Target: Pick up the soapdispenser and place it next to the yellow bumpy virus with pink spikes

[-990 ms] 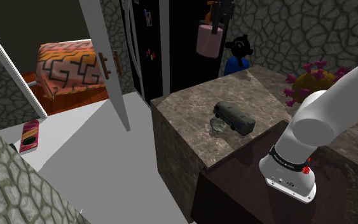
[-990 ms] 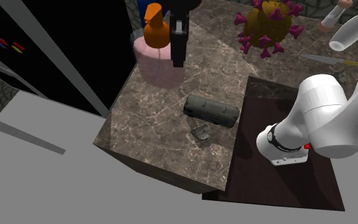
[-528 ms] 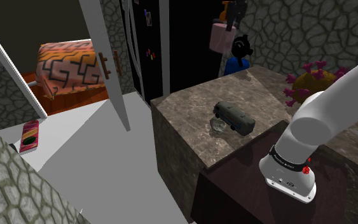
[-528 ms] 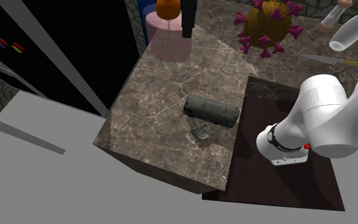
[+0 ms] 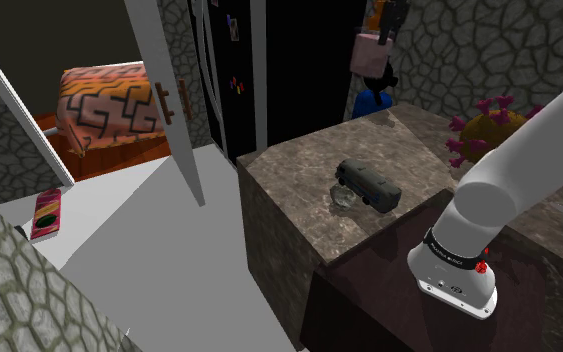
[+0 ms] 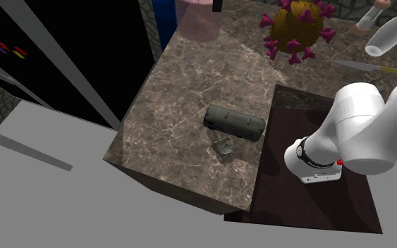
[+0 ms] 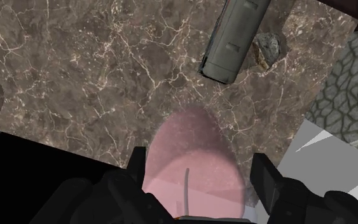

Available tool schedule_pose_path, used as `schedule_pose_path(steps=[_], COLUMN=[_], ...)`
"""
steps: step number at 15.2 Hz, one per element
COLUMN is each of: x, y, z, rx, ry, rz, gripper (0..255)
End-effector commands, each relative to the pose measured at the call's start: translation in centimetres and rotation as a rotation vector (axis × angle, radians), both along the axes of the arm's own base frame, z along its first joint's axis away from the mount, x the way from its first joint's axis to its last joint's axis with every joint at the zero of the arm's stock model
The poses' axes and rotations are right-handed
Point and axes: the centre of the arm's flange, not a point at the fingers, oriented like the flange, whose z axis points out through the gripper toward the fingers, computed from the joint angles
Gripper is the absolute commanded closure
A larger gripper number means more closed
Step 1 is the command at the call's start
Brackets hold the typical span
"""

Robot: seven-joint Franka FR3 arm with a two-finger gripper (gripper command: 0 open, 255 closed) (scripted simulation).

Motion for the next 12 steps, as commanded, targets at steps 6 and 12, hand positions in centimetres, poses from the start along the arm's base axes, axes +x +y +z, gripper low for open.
schedule_pose_path(steps=[6,12], x=[-1.3,-2.4], y=[-9.2,-17.0], z=[0.2,0.2], rx=[-0.001,-0.001], ry=[-0.001,-0.001], rz=[0.002,0.002], gripper=[255,255])
